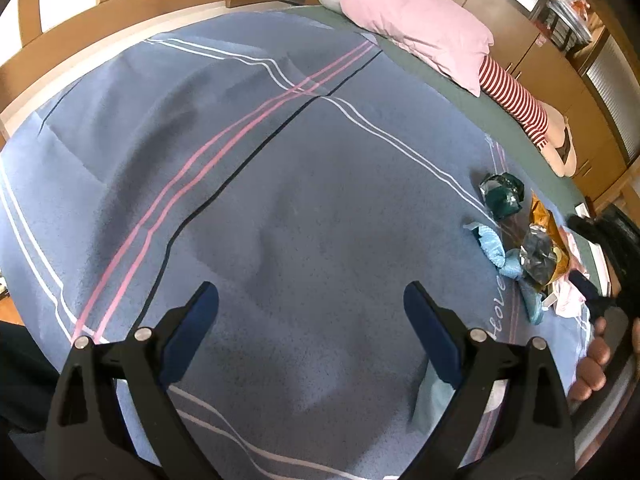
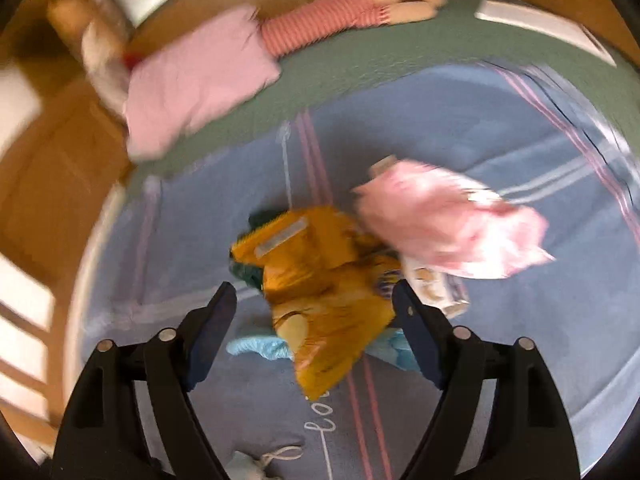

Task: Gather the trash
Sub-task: 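Grasp the blue face mask with the left tool while the right grasps the orange chip bag, then carry the mask and orange chip bag over the white bag and open both tools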

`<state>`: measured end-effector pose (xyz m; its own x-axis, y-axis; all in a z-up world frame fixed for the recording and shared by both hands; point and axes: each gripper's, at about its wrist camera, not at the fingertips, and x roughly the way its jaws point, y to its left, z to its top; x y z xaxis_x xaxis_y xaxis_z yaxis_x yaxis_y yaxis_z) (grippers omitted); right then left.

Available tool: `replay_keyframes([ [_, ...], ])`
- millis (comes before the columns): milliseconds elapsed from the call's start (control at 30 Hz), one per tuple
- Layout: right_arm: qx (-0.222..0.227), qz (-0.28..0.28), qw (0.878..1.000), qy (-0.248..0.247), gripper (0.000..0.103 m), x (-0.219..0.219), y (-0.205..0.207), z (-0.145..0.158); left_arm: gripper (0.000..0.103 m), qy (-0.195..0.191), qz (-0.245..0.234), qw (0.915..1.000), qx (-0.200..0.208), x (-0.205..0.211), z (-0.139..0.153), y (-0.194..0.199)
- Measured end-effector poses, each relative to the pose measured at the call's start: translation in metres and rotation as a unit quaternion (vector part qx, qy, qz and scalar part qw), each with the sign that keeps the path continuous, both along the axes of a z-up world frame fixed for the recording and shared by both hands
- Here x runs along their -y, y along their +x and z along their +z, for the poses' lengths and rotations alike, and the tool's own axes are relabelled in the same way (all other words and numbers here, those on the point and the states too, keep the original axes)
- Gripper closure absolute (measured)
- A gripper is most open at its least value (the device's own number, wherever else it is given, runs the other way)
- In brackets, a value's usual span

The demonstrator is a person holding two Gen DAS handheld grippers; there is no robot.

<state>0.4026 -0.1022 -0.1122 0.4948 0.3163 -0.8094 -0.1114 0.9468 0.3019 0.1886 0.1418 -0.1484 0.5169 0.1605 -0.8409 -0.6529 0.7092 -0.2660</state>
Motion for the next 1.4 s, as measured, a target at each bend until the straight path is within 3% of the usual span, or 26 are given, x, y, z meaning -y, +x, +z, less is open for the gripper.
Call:
replay_keyframes([
  [133, 0.013, 0.028, 0.995, -0.09, 0.02, -0.029, -0.001, -0.009, 0.01, 0.0, -0.007, 1.0, 0.002, 0.002, 0.0, 0.002],
  [167, 0.025, 0.033, 0.994, -0.097, 0.036, -0.031, -0.004, -0.007, 0.01, -0.001, -0.009, 1.0, 0.004, 0.003, 0.0, 0.002],
  [267, 0.023, 0.049, 0.994, -0.094, 0.057, -0.023, -0.014, -0.007, 0.01, -0.007, -0.02, 0.9997, 0.011, 0.007, 0.001, 0.004],
  [367, 0.028, 0.058, 0.993, -0.103, 0.065, -0.013, -0.027, -0.004, 0.01, -0.007, -0.028, 0.9993, 0.022, 0.01, 0.004, 0.005],
  [500, 0.048, 0.05, 0.994, -0.084, 0.066, 0.009, -0.06, 0.015, 0.01, -0.018, -0.043, 0.9979, 0.045, 0.014, 0.009, 0.004],
  [600, 0.061, 0.044, 0.995, -0.073, 0.066, 0.028, -0.086, 0.029, 0.009, -0.052, -0.081, 0.9935, 0.06, 0.021, 0.008, 0.01],
  [700, 0.073, 0.038, 0.995, -0.055, 0.066, 0.047, -0.114, 0.045, 0.009, -0.085, -0.159, 0.9818, 0.061, 0.045, 0.006, 0.023],
  [833, 0.075, 0.026, 0.995, -0.063, 0.066, 0.07, -0.149, 0.053, 0.009, -0.037, -0.232, 0.9714, 0.031, 0.08, 0.007, 0.035],
  [1000, 0.053, 0.013, 0.993, -0.103, 0.066, 0.083, -0.179, 0.038, 0.01, 0.019, -0.279, 0.9599, -0.02, 0.107, -0.004, 0.043],
  [1033, 0.048, 0.013, 0.993, -0.108, 0.066, 0.084, -0.183, 0.034, 0.012, 0.02, -0.283, 0.9585, -0.028, 0.108, -0.008, 0.044],
  [1100, 0.041, 0.011, 0.992, -0.116, 0.066, 0.084, -0.188, 0.027, 0.03, 0.015, -0.289, 0.9566, -0.036, 0.107, -0.012, 0.041],
  [1200, 0.03, 0.007, 0.993, -0.118, 0.066, 0.085, -0.194, 0.017, 0.047, 0.013, -0.294, 0.9547, -0.043, 0.105, -0.016, 0.04],
  [1400, 0.015, 0.003, 0.994, -0.104, 0.066, 0.088, -0.2, 0.009, 0.072, 0.038, -0.297, 0.9535, -0.036, 0.105, -0.01, 0.034],
])
